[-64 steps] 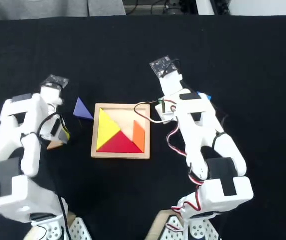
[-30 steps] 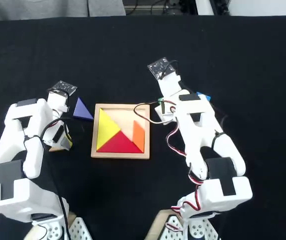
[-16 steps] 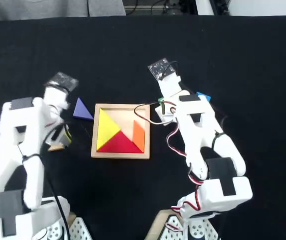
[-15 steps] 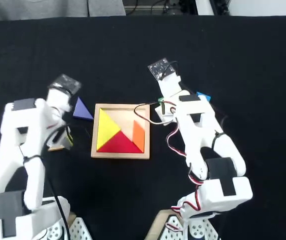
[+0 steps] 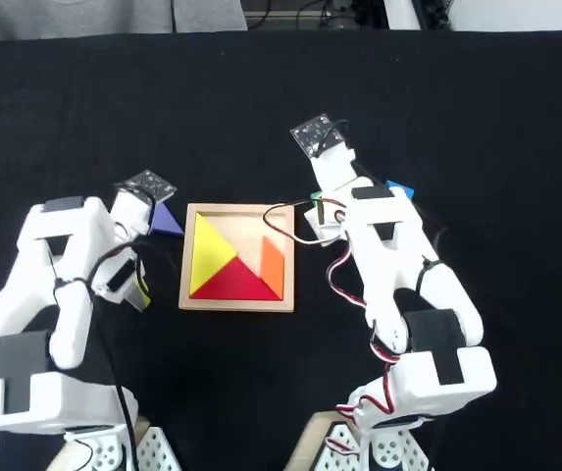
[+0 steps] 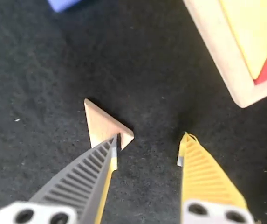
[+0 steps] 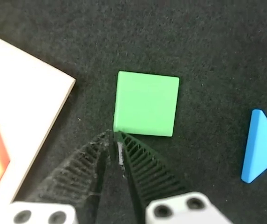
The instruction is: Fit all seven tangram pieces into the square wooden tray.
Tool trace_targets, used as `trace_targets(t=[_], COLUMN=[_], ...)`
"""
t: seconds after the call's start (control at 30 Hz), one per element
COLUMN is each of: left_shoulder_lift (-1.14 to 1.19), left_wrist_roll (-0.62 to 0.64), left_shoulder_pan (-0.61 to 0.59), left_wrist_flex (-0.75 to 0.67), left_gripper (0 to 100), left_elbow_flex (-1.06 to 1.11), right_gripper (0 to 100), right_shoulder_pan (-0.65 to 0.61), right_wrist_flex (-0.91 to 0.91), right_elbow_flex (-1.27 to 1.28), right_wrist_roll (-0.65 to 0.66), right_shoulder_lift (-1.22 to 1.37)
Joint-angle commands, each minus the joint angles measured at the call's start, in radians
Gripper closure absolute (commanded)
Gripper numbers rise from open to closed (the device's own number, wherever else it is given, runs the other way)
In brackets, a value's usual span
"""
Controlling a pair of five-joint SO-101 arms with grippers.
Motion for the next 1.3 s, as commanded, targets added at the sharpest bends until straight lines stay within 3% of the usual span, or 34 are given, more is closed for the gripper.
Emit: trace_targets(t=[0.0, 0.23, 0.53, 1.27], left_shoulder_lift=[0.037, 0.052, -0.118, 0.074], left_wrist_roll=[-0.006, -0.005, -0.002, -0.002], left_shoulder_pan=[-0.041, -0.051, -0.056, -0.087], left_wrist_flex=[-0.012, -0.017, -0.014, -0.060], left_gripper=[77, 77, 71, 71], left_elbow_flex=[-0.053, -0.062, -0.048, -0.124], right_gripper=[98.7, 98.7, 98.7, 98.7], right_shoulder_pan=[0.011, 0.011, 0.011, 0.011], right_wrist_flex=[-0.018, -0.018, -0.018, -0.018], right_elbow_flex=[-0.005, -0.005, -0.005, -0.005], right_wrist_roll=[0.009, 0.009, 0.009, 0.009], right_shoulder_lift=[-0.005, -0.005, -0.005, -0.005])
